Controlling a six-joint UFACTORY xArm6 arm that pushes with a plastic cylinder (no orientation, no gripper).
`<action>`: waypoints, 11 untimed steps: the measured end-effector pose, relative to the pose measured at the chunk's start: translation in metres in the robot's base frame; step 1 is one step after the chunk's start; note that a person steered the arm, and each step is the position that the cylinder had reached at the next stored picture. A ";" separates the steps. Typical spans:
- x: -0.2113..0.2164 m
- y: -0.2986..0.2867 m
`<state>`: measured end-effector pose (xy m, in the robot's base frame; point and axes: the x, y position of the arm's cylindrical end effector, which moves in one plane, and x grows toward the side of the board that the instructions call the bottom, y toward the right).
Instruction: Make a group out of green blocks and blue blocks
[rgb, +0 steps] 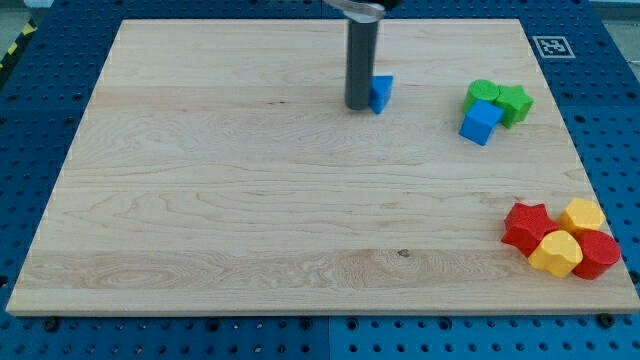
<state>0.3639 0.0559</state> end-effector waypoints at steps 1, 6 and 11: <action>-0.004 0.009; -0.014 0.097; -0.011 -0.041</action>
